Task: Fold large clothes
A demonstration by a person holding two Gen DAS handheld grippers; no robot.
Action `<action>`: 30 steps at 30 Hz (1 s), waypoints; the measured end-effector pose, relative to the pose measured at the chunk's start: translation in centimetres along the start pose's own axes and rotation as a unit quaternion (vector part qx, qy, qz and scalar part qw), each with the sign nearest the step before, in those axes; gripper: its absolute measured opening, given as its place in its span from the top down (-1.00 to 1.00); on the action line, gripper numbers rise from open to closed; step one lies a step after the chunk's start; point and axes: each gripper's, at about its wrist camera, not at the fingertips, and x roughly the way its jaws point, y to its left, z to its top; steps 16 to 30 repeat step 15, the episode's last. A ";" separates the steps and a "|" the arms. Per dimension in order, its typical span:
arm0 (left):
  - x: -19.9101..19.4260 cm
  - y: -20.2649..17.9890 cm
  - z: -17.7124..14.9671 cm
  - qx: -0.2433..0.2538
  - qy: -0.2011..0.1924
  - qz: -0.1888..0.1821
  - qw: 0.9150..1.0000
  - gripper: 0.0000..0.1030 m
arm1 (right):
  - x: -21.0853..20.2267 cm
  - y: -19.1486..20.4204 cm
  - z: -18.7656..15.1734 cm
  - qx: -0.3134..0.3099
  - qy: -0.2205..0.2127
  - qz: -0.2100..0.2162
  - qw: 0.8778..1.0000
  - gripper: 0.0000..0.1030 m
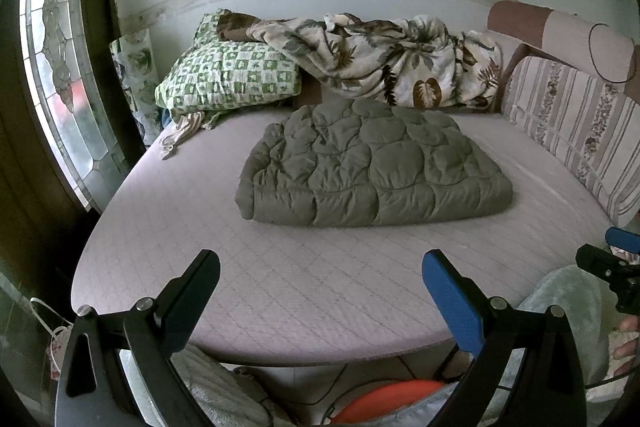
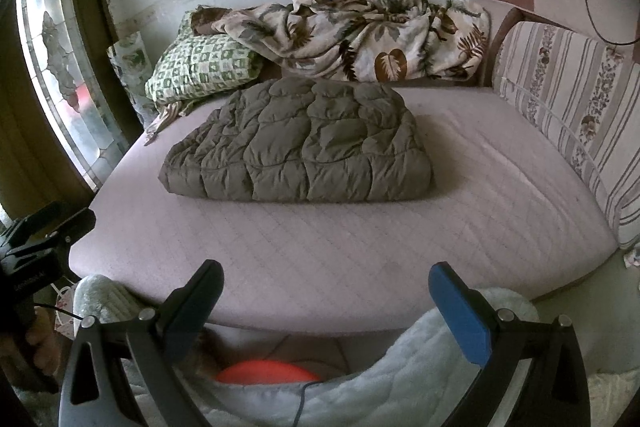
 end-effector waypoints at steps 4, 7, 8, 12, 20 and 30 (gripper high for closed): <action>0.6 0.0 0.1 0.001 0.006 -0.002 1.000 -0.96 | 0.6 0.0 0.2 -0.001 0.009 0.001 1.000 -1.00; 1.0 -0.1 0.2 0.000 0.011 -0.002 1.000 -0.96 | 1.0 0.1 0.4 -0.004 0.013 0.001 1.000 -1.00; 1.2 -0.1 0.2 0.000 0.013 -0.001 1.000 -0.96 | 1.2 0.2 0.5 -0.004 0.014 0.001 1.000 -1.00; 2.0 0.0 0.4 -0.004 0.021 0.000 1.000 -0.96 | 1.9 0.1 0.9 -0.004 0.021 0.001 1.000 -1.00; 2.5 -0.1 0.6 -0.004 0.026 0.000 1.000 -0.96 | 2.5 0.0 1.0 -0.002 0.027 0.002 1.000 -1.00; 2.5 -0.1 0.6 -0.004 0.026 0.000 1.000 -0.96 | 2.5 0.0 1.0 -0.002 0.027 0.002 1.000 -1.00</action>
